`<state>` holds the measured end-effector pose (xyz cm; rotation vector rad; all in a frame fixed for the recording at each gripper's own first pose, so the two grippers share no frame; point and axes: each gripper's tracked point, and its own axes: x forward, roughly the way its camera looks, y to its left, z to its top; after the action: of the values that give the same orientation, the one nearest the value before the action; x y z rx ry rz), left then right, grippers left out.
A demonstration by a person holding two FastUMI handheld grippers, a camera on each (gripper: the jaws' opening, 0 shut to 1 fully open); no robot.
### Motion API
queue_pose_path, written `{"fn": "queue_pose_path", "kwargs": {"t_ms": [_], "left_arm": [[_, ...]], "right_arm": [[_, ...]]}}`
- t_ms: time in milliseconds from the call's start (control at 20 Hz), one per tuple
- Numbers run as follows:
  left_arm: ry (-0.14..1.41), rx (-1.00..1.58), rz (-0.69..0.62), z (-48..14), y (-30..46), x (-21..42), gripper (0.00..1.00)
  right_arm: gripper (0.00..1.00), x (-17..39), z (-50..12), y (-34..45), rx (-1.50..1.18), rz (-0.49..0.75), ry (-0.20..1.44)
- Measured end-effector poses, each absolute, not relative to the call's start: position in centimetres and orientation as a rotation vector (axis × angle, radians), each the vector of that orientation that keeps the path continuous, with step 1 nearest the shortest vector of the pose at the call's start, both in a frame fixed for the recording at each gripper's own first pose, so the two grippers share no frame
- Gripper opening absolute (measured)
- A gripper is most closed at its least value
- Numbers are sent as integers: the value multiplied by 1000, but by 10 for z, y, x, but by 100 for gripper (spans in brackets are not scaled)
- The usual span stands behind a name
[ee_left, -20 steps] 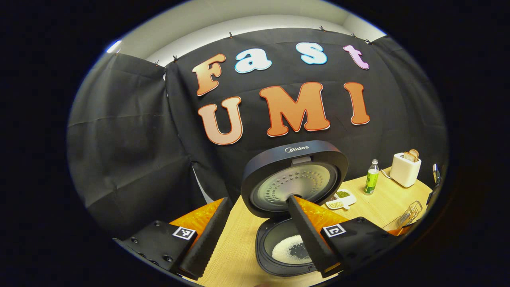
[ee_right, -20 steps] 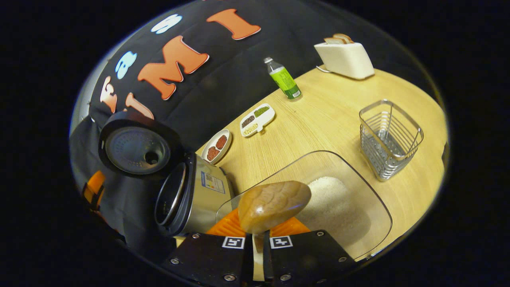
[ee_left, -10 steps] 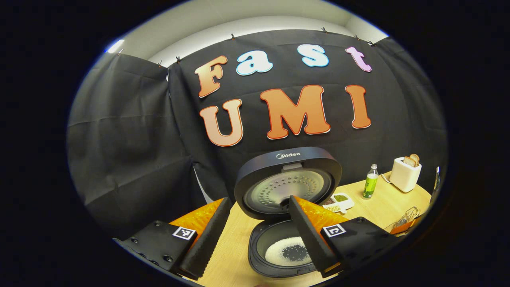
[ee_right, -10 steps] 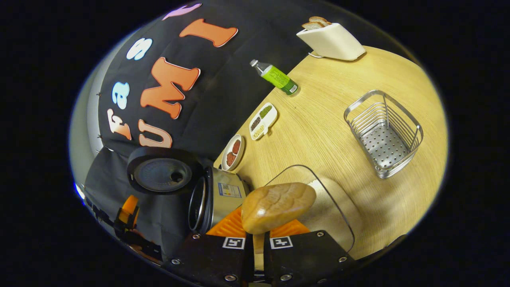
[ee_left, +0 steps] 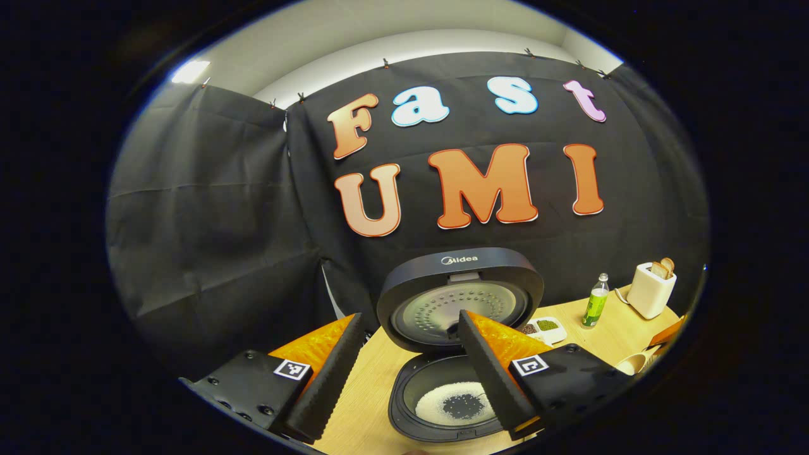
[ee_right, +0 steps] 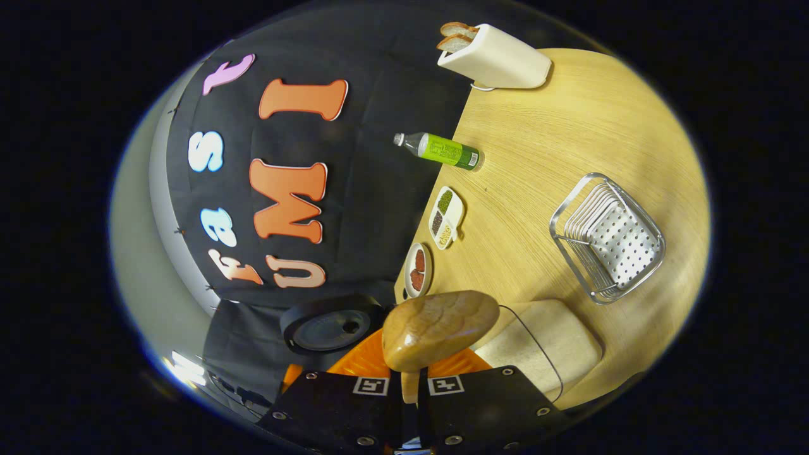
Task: Close the left gripper, press the button to open the rice cooker; take a wooden spoon from the chopstick holder with the right hand, scoop a spoonful of rice and pour it into the rice cooker, then put the wooden spoon back into the chopstick holder.
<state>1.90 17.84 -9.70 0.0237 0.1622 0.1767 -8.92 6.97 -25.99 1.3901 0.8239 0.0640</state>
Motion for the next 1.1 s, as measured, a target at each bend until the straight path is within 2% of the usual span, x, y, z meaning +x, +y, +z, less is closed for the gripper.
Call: {"fn": "queue_pose_path", "kwargs": {"t_ms": [50, 100, 150, 450, 500, 550, 650, 700, 750, 800, 850, 1100], "left_arm": [[159, 20, 193, -97, 181, 18, 93], [159, 14, 208, -97, 184, 15, 93], [156, 7, 221, -98, 186, 12, 100], [164, -9, 300, -104, 210, -2, 100], [167, -10, 310, -106, 215, -4, 93], [168, -10, 319, -107, 220, -7, 100], [165, -11, 330, -108, 227, -10, 100], [162, -5, 339, -107, 232, -11, 93], [160, 0, 346, -107, 236, -12, 100], [157, 3, 354, -108, 231, -10, 100], [159, 0, 358, -108, 233, -9, 93], [171, -8, 372, -117, 246, -13, 93]], "right_arm": [[8, -86, -255, 69, 1421, 68, 816], [9, -80, -251, 70, 1446, 76, 812], [8, -76, -245, 73, 1460, 89, 810], [8, -29, -207, 119, 1441, 193, 821], [8, -18, -202, 132, 1418, 215, 820], [8, -9, -200, 143, 1390, 228, 817], [8, 9, -196, 166, 1314, 253, 818], [8, 15, -194, 175, 1279, 264, 821], [9, 22, -190, 188, 1245, 277, 819], [8, 28, -187, 198, 1210, 289, 816], [8, 35, -185, 207, 1179, 295, 810], [8, 44, -192, 245, 953, 320, 804]]}}
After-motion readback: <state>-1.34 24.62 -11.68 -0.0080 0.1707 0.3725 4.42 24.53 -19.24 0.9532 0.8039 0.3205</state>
